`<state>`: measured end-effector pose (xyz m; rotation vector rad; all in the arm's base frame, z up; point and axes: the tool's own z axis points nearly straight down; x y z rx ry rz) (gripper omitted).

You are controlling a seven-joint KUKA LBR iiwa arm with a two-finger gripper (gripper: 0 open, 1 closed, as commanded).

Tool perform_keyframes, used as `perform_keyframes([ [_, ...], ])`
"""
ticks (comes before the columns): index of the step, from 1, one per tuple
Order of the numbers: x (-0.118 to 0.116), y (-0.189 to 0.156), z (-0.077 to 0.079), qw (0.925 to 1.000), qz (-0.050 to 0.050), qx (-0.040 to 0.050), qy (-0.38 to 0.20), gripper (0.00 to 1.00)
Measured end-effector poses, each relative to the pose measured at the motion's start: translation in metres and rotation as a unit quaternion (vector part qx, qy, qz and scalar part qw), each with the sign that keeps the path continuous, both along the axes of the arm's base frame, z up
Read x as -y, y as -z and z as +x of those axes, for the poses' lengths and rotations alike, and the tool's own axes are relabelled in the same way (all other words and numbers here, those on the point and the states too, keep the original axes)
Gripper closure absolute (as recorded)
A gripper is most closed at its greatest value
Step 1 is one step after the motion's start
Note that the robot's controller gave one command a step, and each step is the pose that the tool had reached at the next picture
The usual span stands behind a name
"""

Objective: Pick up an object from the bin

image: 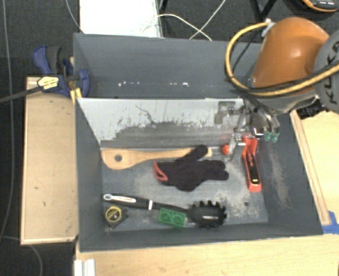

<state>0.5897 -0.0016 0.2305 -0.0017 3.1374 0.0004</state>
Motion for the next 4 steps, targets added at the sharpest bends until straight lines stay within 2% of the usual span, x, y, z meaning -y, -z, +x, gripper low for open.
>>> perform_keyframes([
  [1,0.000,0.000,0.000,1.0000,0.000,-0.0002,0.000,0.00],
  [2,-0.004,0.022,-0.002,1.0000,0.000,0.0040,0.005,0.00],
  [3,0.014,0.009,-0.059,0.9940,-0.002,0.0055,-0.109,0.00],
  [4,-0.016,0.087,-0.046,0.9999,0.001,-0.0033,0.011,0.00],
])
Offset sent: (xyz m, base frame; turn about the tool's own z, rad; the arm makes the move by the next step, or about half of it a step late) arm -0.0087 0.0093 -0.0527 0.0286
